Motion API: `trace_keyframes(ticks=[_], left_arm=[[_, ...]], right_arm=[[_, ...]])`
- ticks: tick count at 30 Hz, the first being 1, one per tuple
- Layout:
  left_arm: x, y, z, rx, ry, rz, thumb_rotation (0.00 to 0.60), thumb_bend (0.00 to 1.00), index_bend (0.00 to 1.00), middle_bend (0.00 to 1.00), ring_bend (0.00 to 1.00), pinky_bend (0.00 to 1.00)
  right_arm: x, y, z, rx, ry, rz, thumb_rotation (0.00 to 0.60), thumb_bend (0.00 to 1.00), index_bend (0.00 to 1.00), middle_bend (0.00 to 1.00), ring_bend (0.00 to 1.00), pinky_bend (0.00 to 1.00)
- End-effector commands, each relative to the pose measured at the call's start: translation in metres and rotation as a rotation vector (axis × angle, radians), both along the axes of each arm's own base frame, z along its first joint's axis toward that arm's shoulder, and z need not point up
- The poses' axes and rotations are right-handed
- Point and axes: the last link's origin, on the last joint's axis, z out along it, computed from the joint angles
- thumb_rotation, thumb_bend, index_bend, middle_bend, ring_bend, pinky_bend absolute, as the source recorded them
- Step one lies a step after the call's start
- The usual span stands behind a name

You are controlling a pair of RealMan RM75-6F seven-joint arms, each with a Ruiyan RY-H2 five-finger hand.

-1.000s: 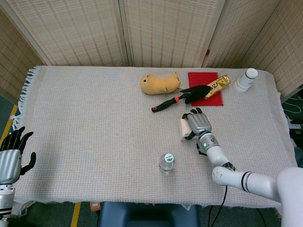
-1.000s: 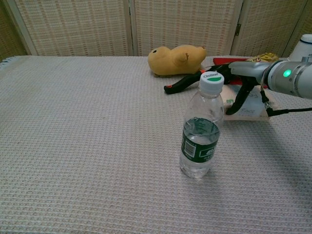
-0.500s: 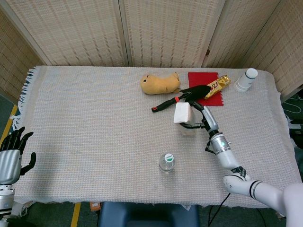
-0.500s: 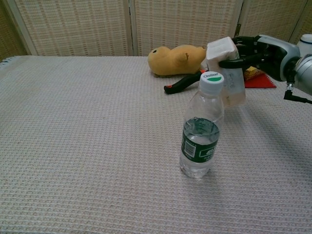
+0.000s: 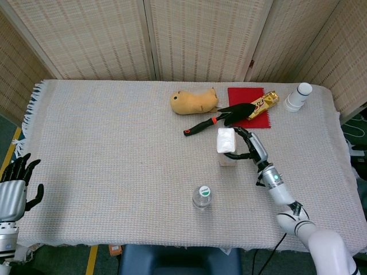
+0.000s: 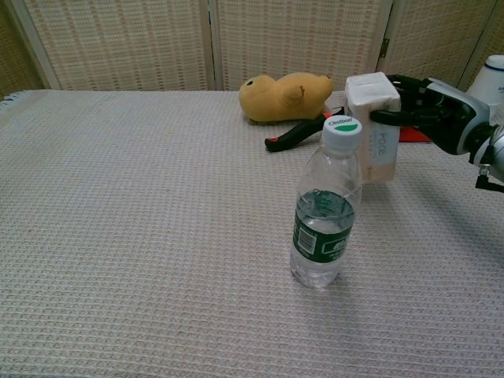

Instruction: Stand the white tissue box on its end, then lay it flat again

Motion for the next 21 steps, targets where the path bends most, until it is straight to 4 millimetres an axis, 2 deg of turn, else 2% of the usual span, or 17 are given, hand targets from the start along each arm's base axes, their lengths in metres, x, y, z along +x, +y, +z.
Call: trace_keyframes(ticks=[1,7,21], left_arm=[[0.000,0.000,-0.001,-0.005,0.004,0.002,0.600,0.48,0.16,0.00,0.00,0.09],[-0.001,0.001,-0.002,-0.007,0.008,0.006,0.600,0.48,0.16,0.00,0.00,0.09],[-0.003,0.001,-0.002,-0.009,0.018,0.020,0.600,0.48,0.16,0.00,0.00,0.09]], right_arm=[[-0.002,0.003,-0.009,0.023,-0.013,-0.003,0.600,0.08,0.50,0.45,0.37,0.00],[-0.013,0.004,-0.013,0.035,0.003,-0.040,0.600,0.08,0.50,0.45,0.37,0.00],[-0.021,-0.002,-0.018,0.072,0.096,-0.075,0.600,0.09,0.50,0.45,0.37,0.00]])
